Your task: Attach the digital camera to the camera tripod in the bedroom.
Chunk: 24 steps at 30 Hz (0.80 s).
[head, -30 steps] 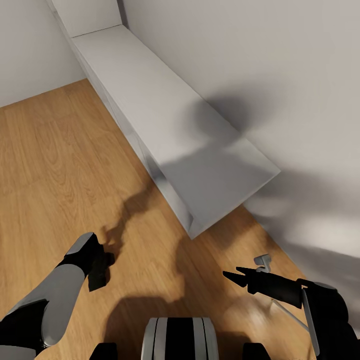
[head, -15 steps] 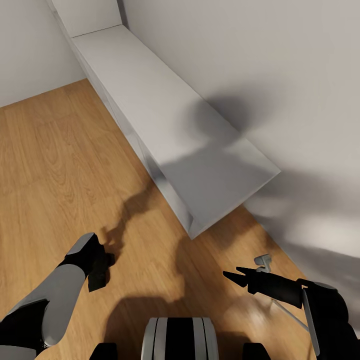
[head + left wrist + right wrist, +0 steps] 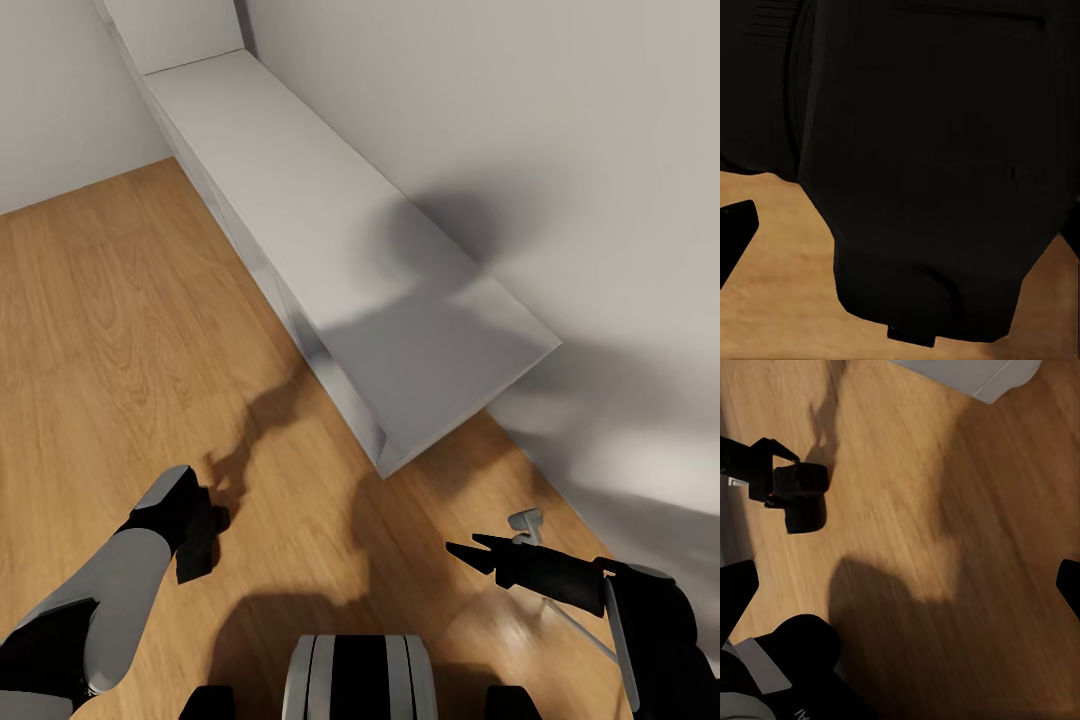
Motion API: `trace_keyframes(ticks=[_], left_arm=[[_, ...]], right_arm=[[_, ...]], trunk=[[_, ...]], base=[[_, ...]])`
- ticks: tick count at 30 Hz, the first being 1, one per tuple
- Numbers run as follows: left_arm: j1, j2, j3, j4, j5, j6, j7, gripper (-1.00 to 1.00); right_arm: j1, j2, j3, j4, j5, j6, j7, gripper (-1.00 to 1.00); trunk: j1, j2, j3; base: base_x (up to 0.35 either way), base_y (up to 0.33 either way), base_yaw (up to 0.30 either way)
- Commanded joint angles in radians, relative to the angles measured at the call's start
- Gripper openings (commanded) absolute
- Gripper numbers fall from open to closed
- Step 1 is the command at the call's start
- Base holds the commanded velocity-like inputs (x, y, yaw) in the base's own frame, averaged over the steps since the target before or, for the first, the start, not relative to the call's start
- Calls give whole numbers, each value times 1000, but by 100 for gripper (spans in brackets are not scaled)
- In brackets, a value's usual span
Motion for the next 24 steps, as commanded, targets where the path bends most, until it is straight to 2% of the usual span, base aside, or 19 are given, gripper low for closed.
trace_keyframes(ticks=[1,7,8,15,24], left_arm=[[0,0,1,0,8,-2,-20,100],[0,0,0,3,8,3,-91,100],[0,0,-1,12,8,8,-140,100],[0,1,-2,38,8,20,-158,100],[0,1,-2,47,6,72,-169,100]], right_arm=[[-1,0,-2,-1,10,6,10,100],[-1,0,-1,-1,9,6,10,100],[-1,0,-2,-1,9,6,10,100],[-1,0,-2,-1,10,6,10,100],[-1,0,-2,-1,10,6,10,100]], trunk=[[0,0,-1],[0,0,-1],[0,0,-1],[0,0,-1],[0,0,-1]], base=[[0,0,0],[0,0,0],[0,0,0],[0,0,0],[0,0,0]])
